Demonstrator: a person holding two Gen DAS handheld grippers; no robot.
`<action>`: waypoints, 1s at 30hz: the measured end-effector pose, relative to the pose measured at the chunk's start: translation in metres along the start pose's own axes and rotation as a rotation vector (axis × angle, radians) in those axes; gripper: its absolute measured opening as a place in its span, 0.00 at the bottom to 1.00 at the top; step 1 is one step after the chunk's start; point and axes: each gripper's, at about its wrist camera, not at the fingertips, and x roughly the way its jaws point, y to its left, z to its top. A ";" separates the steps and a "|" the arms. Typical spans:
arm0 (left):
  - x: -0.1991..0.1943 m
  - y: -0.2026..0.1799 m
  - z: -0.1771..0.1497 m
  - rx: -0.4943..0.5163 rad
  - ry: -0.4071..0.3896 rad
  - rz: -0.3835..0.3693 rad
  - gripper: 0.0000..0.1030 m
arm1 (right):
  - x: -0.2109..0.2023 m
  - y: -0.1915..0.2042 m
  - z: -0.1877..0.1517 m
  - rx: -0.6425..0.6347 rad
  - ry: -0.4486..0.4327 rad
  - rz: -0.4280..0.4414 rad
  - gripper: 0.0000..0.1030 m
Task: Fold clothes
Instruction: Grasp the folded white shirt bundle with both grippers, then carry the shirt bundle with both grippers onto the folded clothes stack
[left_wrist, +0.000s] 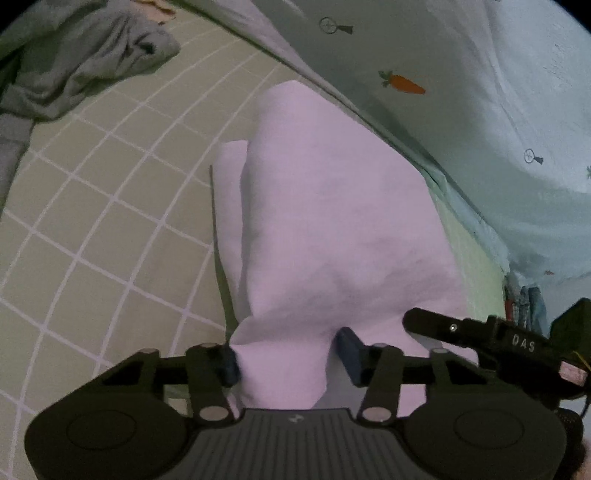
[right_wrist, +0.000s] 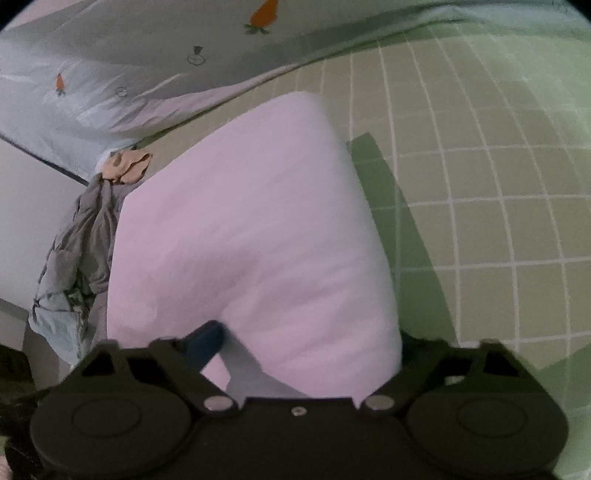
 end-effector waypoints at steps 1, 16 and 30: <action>-0.003 -0.001 0.000 -0.001 -0.007 -0.001 0.37 | -0.006 0.001 -0.004 0.003 -0.015 0.001 0.72; -0.045 -0.084 -0.049 0.226 -0.053 -0.039 0.15 | -0.109 -0.019 -0.077 0.103 -0.227 0.020 0.33; 0.019 -0.316 -0.173 0.397 -0.056 -0.088 0.15 | -0.282 -0.223 -0.105 0.161 -0.350 0.008 0.32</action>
